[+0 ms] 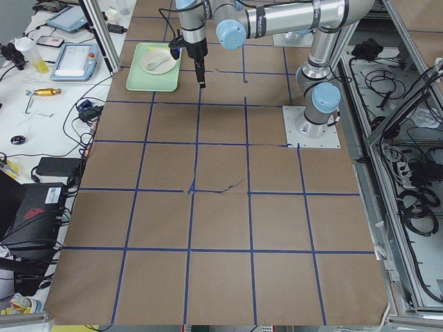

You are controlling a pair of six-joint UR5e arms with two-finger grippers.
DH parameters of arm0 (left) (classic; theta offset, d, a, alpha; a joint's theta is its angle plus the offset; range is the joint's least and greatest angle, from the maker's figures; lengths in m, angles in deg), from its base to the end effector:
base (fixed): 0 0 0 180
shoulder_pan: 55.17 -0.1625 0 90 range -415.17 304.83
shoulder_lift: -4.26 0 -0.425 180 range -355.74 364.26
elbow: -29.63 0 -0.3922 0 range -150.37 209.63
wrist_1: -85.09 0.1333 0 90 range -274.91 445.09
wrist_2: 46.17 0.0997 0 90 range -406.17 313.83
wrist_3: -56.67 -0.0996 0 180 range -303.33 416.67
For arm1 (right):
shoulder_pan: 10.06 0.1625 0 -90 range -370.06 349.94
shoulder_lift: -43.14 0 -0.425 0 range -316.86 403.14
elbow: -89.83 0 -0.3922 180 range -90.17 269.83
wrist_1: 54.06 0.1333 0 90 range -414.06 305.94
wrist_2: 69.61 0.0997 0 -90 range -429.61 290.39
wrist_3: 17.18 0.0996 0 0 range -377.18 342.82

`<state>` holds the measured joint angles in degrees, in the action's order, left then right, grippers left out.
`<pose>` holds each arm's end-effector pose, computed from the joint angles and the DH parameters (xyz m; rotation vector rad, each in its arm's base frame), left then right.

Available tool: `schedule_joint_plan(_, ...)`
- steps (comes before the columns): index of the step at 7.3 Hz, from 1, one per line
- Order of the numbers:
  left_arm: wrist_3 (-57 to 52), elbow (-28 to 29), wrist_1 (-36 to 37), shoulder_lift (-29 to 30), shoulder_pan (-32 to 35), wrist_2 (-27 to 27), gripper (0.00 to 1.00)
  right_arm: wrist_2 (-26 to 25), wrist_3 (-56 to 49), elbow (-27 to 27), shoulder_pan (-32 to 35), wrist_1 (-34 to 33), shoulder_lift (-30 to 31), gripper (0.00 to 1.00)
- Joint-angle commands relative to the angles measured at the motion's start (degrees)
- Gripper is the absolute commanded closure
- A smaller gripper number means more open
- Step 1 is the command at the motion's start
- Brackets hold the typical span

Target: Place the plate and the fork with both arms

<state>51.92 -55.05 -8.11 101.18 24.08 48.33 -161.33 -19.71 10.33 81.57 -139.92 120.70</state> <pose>-0.0236 -0.5483 0.4662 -0.1557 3.0678 0.1438 0.1465 -0.5682 0.4547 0.1153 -3.1059 -0.1654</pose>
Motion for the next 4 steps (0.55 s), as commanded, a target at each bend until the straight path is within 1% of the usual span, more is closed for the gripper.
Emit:
schedule_joint_plan(1, -0.08, 0.40, -0.14, 0.55, 0.81, -2.47, 0.00, 0.40, 0.33, -2.05, 0.56, 1.13, 3.81, 0.00)
schedule_joint_plan(2, -0.26, -0.21, 0.12, 0.55, 1.08, -5.88, 0.00, 0.40, 0.33, -2.50, 1.78, 2.43, 5.13, 0.00)
schedule_joint_plan(3, -0.43, -0.83, 0.30, 0.46, 1.08, -6.69, 0.00, 0.49, 0.85, -2.24, 2.14, 2.53, 5.32, 0.00)
schedule_joint_plan(4, -1.13, -1.27, 0.30, 0.46, 1.17, -6.70, 0.00, 1.97, 3.21, -2.32, 2.67, 2.45, 5.32, 0.00)
